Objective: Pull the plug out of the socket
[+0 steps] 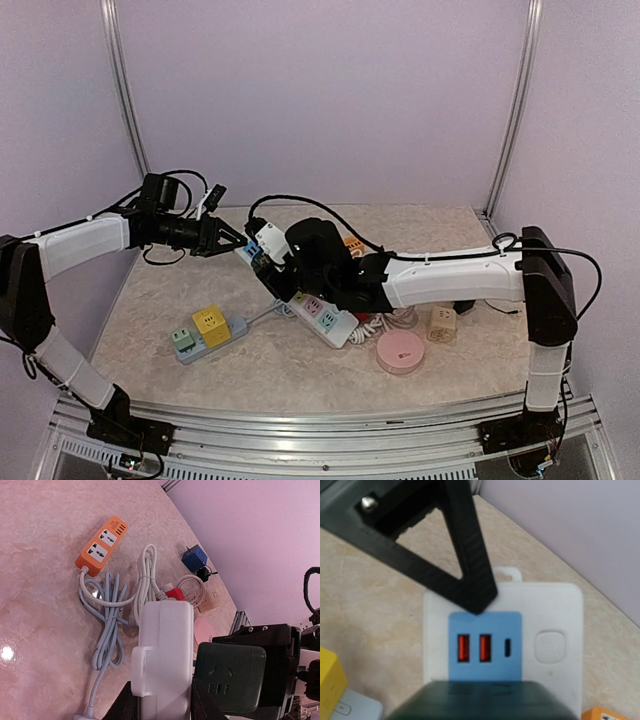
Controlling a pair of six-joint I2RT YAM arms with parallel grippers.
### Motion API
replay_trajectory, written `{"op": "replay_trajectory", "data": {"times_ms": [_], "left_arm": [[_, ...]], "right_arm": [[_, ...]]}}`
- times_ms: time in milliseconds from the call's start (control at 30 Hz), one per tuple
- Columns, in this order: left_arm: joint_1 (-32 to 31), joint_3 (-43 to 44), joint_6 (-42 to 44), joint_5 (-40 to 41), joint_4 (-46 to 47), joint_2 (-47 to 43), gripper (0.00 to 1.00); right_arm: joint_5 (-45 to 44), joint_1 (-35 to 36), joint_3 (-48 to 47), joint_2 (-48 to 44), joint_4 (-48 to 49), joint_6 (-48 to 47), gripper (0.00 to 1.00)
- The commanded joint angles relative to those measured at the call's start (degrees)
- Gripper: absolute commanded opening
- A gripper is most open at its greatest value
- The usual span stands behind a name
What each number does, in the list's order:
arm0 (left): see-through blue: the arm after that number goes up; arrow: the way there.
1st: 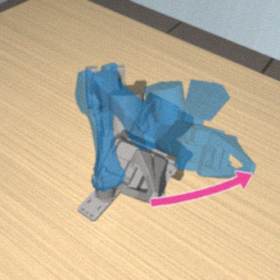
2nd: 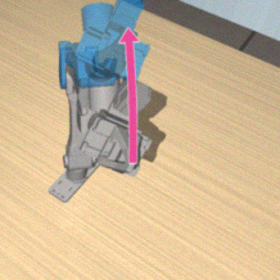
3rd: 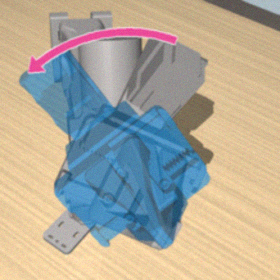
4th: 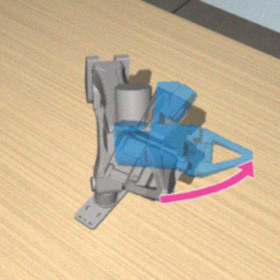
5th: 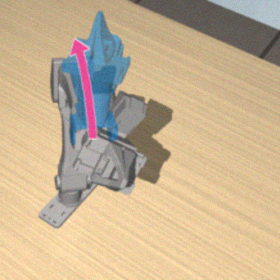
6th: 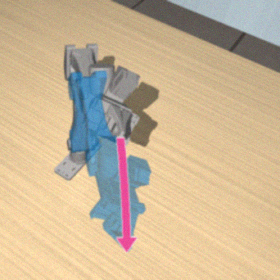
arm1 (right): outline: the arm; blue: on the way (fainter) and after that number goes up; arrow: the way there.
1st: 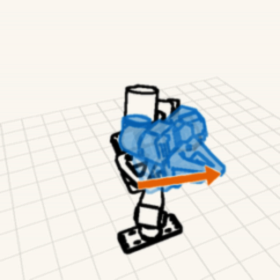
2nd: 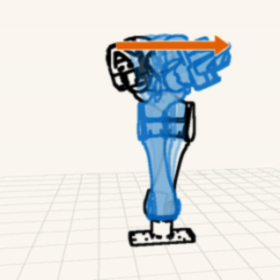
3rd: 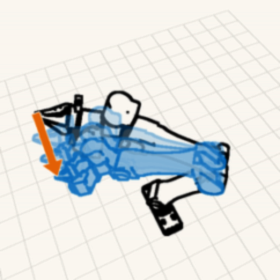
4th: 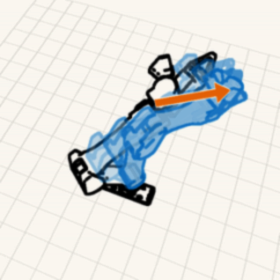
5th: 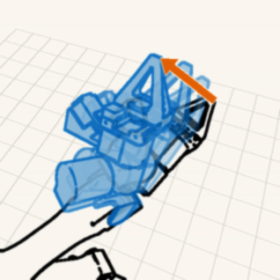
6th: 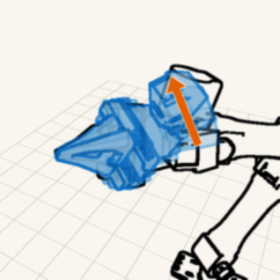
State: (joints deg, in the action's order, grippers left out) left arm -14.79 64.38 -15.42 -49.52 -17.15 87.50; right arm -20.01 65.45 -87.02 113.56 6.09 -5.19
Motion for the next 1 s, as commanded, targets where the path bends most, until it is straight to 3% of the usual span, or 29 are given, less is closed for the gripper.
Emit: {"op": "replay_trajectory", "data": {"times_ms": [0, 400, 633, 967], "left_arm": [[0.34, -0.66, -0.11, -0.5, 1.52, -0.11, 0.08], [0.15, -0.82, -0.22, -0.7, 1.85, 0.03, 0.08], [0.04, -0.83, -0.23, -0.68, 1.91, 0.21, 0.08], [0.46, -0.87, -0.73, -0.24, 1.85, 0.56, 0.08]], "right_arm": [[5.27, -1.25, 2.25, -3.35, 3.73, 3.82, 0.0], [23.07, -9.41, 8.85, -6.16, 10.75, 17.96, 0.0], [22.53, -9.39, 8.76, -6.09, 10.41, 17.59, 0.0], [10.05, -6.11, 8.36, -6.98, 6.34, 10.54, 0.0]]}}
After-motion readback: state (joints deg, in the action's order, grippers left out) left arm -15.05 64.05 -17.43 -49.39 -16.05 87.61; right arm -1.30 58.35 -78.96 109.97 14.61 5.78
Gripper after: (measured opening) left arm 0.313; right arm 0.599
